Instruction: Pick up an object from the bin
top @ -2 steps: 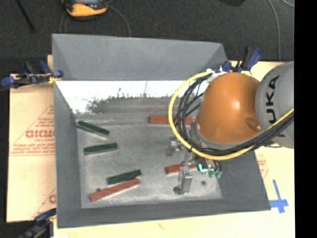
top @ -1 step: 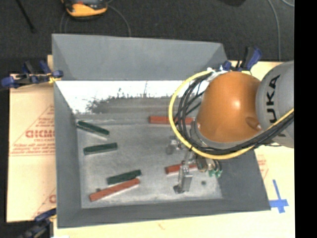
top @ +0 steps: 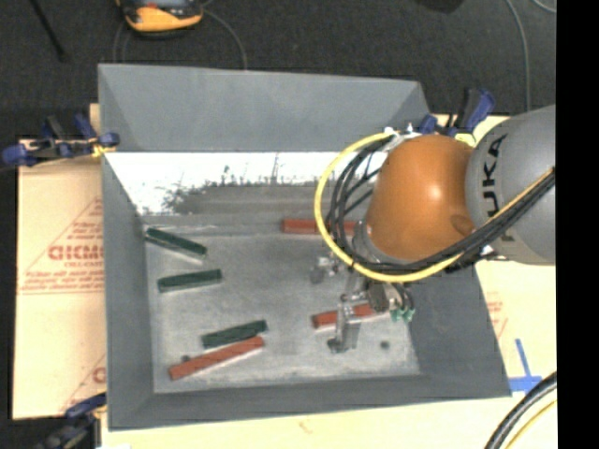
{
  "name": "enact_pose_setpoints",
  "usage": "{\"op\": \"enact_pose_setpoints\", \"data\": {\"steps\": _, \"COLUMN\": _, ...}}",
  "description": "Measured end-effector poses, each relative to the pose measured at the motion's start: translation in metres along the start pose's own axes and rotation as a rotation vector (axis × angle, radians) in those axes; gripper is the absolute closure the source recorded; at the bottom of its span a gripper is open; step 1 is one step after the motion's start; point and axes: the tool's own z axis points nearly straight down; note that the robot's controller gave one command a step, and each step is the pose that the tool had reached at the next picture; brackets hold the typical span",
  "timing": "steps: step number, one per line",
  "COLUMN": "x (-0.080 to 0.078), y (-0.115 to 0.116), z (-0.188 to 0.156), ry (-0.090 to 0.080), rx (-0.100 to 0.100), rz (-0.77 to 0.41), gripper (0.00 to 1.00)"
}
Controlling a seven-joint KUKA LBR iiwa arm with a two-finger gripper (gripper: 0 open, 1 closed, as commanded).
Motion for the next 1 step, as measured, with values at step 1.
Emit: {"op": "enact_pose_setpoints", "data": {"steps": 1, "x": -0.0212, "y": -0.0306, "z": 0.0318, "ry": 0.008, "rx": -0.001, "rz": 0.106, "gripper": 0.00}}
